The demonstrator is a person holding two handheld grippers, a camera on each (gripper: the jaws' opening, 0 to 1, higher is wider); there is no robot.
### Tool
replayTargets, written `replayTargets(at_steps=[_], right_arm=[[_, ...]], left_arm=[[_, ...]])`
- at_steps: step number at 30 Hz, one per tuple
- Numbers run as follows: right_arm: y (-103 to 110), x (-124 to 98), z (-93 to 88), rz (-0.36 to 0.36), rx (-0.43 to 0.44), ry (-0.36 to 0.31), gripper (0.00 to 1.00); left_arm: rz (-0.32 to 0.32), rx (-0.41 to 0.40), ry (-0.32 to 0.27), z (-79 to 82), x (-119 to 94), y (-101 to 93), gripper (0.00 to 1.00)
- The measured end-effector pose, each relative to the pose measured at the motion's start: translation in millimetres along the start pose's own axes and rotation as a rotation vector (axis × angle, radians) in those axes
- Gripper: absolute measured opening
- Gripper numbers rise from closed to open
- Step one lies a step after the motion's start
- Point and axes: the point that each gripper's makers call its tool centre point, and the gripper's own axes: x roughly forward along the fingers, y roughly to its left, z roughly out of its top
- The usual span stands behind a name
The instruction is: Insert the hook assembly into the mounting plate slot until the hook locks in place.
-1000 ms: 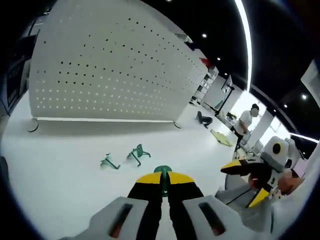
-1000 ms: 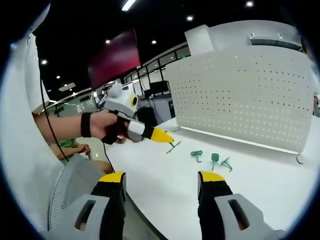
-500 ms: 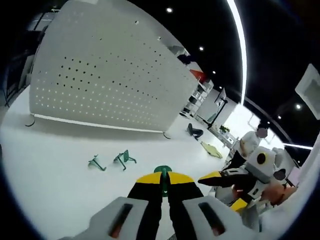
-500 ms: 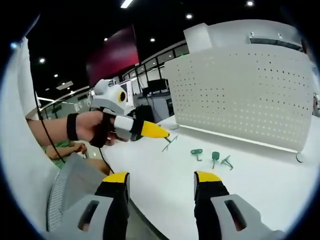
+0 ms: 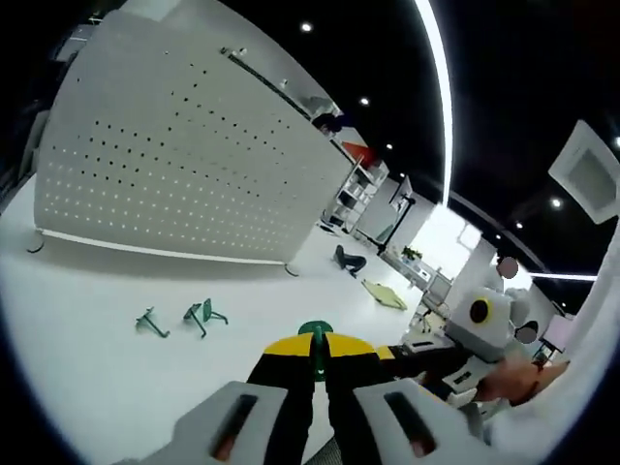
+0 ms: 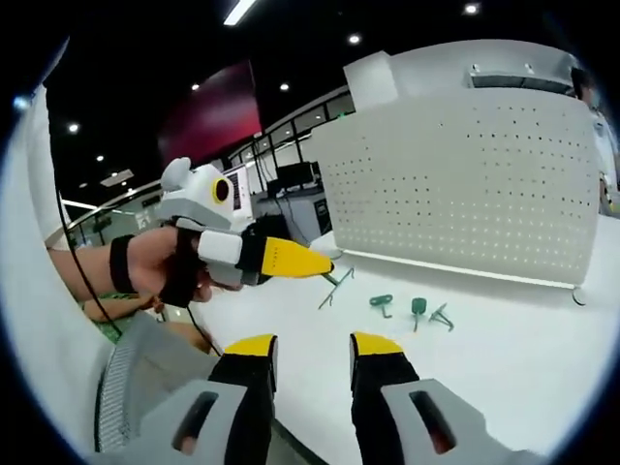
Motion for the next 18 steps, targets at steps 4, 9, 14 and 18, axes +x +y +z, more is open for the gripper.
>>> replayTargets(at_steps=[4, 9, 14, 18], right_arm=[[-5.9, 2.4, 11.4, -0.005, 0.034, -0.047, 0.18], [-9.6, 6.7, 16.8, -0.010, 0.012, -0.058, 0.09], [-14.1, 6.3, 16.3, -0.036, 0.048, -0.067, 0.04], [-17.4, 4.5, 16.7, -0.064, 0.042, -0.072, 0.02]], left_arm=[[-0.022, -0.001, 0.005, -1.6, 3.4, -7.0, 0.03], [-0.045, 0.002, 0.013, -4.2, 5.2, -12.7, 0.03], [-0.039, 0.004, 0.017, -5.1, 5.3, -12.6, 0.03], [-0.034, 0.027, 0.041, -8.2, 5.3, -11.9, 0.04]])
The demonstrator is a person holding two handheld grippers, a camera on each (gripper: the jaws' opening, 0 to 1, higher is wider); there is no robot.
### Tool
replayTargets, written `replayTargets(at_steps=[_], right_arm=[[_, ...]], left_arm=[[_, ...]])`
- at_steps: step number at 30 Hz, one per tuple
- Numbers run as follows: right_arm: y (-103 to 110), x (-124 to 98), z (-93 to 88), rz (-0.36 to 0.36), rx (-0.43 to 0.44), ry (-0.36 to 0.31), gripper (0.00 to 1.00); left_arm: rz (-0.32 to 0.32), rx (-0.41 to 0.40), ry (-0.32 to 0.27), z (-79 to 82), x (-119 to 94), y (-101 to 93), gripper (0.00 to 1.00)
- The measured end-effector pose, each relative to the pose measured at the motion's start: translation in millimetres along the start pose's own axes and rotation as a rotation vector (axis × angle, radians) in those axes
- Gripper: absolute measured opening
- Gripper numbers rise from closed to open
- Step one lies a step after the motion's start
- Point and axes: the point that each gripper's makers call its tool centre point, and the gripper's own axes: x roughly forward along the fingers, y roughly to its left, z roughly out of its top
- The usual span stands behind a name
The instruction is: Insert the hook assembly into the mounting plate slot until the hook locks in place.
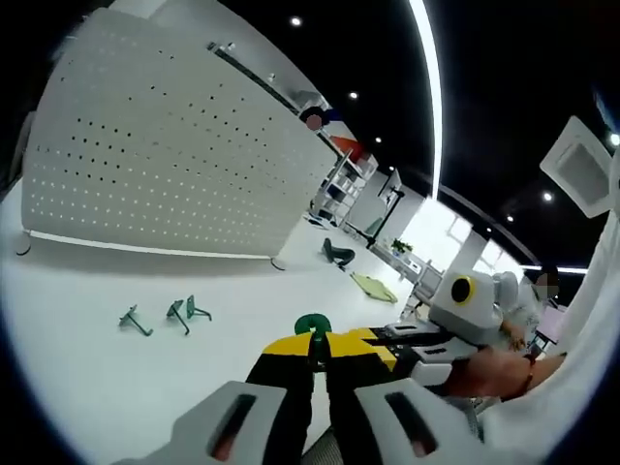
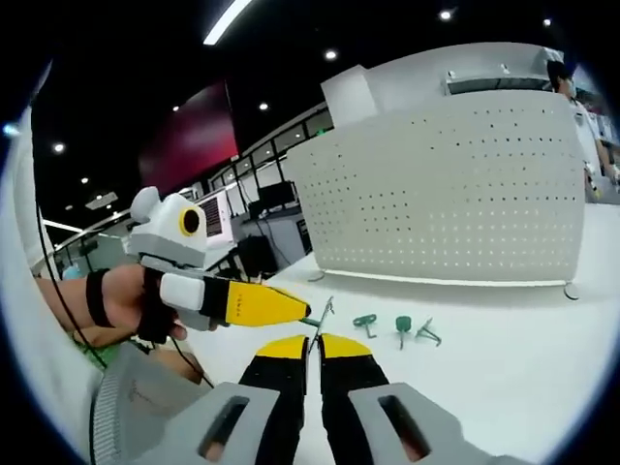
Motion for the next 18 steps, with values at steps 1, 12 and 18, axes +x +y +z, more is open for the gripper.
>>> replayTargets(at_steps=[1, 12, 18], right_arm=[[-1.1, -0.6, 0.2, -0.010, -0.012, 0.003, 0.01], [-5.0, -4.0, 3.4, -0.086, -0.083, -0.002, 0.00], [-9.6, -5.7, 11.0, -0.128, -0.108, -0.029, 0.00]], left_arm=[[-0.003, 0.004, 0.012, -1.6, 0.0, -0.7, 0.05], [0.015, 0.009, 0.053, -8.4, 2.7, -0.2, 0.06], [0.019, -0.010, 0.044, -7.0, 2.1, -0.7, 0.06]])
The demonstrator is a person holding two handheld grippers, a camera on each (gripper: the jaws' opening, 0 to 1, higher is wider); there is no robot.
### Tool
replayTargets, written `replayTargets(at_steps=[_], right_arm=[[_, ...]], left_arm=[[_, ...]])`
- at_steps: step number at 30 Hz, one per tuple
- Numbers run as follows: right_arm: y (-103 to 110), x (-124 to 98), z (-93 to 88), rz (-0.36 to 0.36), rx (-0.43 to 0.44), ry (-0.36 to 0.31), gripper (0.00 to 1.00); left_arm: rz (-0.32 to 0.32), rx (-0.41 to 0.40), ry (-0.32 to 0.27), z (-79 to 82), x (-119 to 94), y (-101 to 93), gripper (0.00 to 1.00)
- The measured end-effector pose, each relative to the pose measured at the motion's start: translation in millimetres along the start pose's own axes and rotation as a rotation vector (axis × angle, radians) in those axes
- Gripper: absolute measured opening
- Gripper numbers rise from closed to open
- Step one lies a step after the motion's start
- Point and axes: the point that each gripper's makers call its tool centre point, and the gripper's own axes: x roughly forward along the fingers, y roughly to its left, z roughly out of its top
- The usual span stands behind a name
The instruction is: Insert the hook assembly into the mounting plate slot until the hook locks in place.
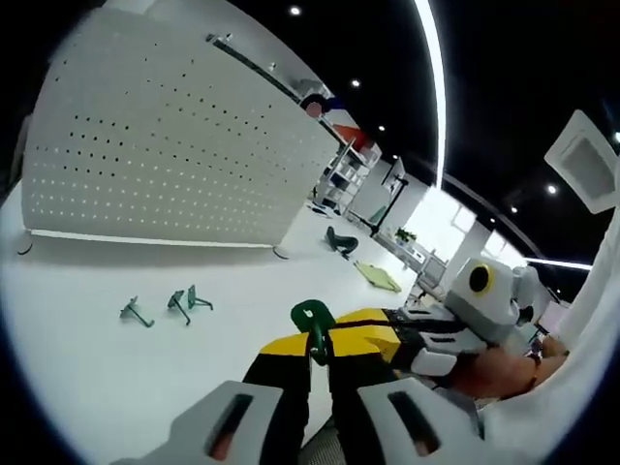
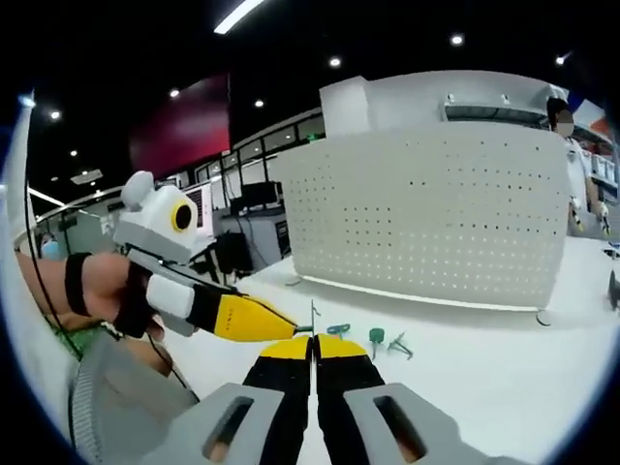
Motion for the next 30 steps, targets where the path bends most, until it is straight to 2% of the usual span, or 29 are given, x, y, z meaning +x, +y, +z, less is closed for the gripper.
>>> replayTargets(at_steps=[3, 4, 9, 11, 15, 22, 30], right_arm=[[-1.4, -0.8, 6.5, -0.008, -0.018, -0.026, 0.00], [1.0, 0.0, 7.0, 0.011, -0.022, -0.027, 0.00], [1.3, 0.4, 6.0, 0.011, 0.006, -0.032, 0.00], [2.0, -0.2, 6.5, 0.018, 0.020, -0.043, 0.00], [3.5, -1.5, 8.3, 0.024, 0.022, -0.055, 0.00], [5.6, -3.4, 13.1, 0.038, -0.016, -0.095, 0.00], [6.4, -2.9, 13.9, 0.058, -0.022, -0.100, 0.00]], left_arm=[[-0.006, -0.004, -0.002, 0.0, -0.4, -1.1, 0.05], [-0.008, -0.008, -0.004, 0.1, -0.6, -1.5, 0.05], [-0.006, -0.020, -0.023, 2.1, -1.9, -1.7, 0.05], [-0.020, -0.054, -0.038, 4.4, -2.5, -3.1, 0.07], [-0.023, -0.066, -0.046, 5.5, -2.4, -3.6, 0.06], [-0.040, -0.141, -0.086, 10.7, -3.3, -5.4, 0.04], [-0.038, -0.103, -0.089, 10.0, -4.6, -7.7, 0.03]])
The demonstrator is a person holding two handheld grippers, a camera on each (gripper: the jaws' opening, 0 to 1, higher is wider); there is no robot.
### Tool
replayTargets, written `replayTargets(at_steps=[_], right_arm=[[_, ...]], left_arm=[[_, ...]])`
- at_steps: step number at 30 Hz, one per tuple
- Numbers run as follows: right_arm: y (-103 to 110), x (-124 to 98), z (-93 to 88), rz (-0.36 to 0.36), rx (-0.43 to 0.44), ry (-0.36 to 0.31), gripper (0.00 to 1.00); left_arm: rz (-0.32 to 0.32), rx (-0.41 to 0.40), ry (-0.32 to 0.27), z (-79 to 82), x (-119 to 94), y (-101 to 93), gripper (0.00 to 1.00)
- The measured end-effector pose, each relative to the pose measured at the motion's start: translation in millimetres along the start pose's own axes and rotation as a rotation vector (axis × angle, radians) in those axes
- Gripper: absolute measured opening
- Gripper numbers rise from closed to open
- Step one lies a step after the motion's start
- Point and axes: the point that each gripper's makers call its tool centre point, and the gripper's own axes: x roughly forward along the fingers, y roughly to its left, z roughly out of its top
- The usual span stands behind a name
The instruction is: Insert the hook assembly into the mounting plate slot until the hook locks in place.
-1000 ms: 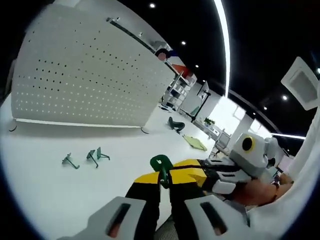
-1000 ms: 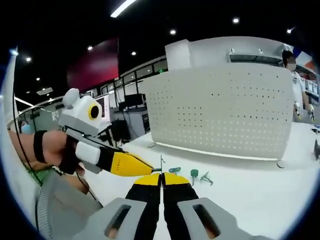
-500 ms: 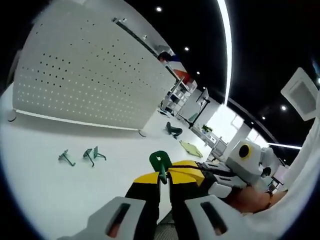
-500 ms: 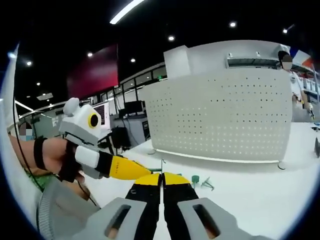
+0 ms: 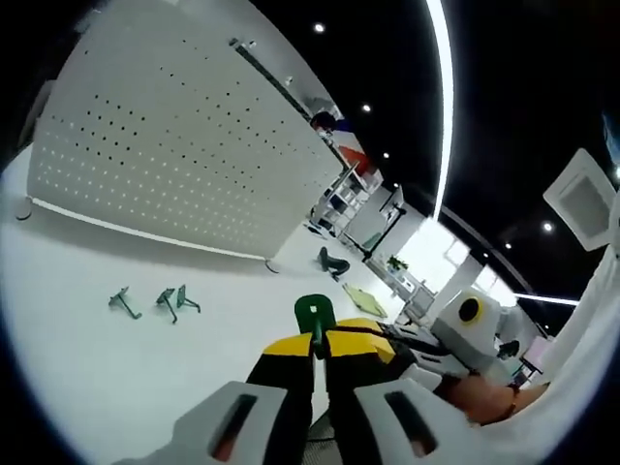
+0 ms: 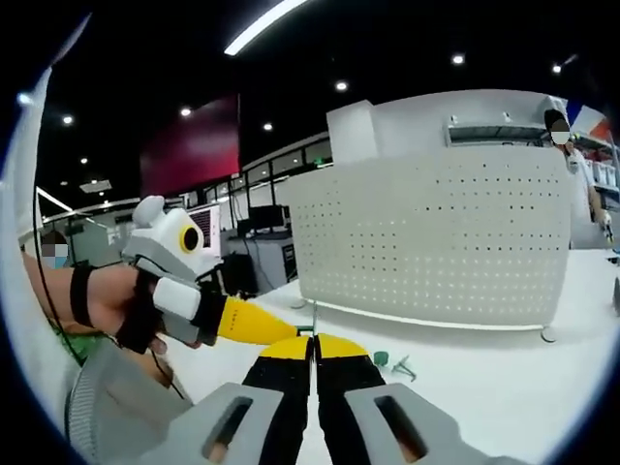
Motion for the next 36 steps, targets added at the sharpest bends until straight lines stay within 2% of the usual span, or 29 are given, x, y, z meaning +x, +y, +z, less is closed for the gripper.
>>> replayTargets(at_steps=[3, 8, 14, 18, 28, 36], right_arm=[[-1.3, 2.6, 1.0, 0.014, 0.003, 0.008, 0.00], [-2.2, 5.6, 4.5, 0.046, 0.005, 0.003, 0.01], [-8.1, 6.6, 4.1, 0.061, 0.019, 0.009, 0.07], [-11.1, 6.0, 1.9, 0.084, 0.032, 0.021, 0.08], [-12.1, 2.2, -1.9, 0.121, 0.044, 0.043, 0.14], [-9.6, -2.2, -5.9, 0.136, 0.055, 0.061, 0.16]], left_arm=[[0.029, 0.047, -0.013, 2.9, 0.0, 0.5, 0.03], [0.062, 0.041, -0.039, 8.3, -2.4, 4.5, 0.02], [0.106, 0.057, -0.053, 15.7, -5.3, 14.9, 0.02], [0.154, 0.115, -0.073, 28.3, -7.1, 18.6, 0.03], [0.234, 0.171, -0.095, 52.0, -5.5, 34.8, 0.03], [0.301, 0.228, -0.136, 78.0, -8.4, 45.8, 0.02]])
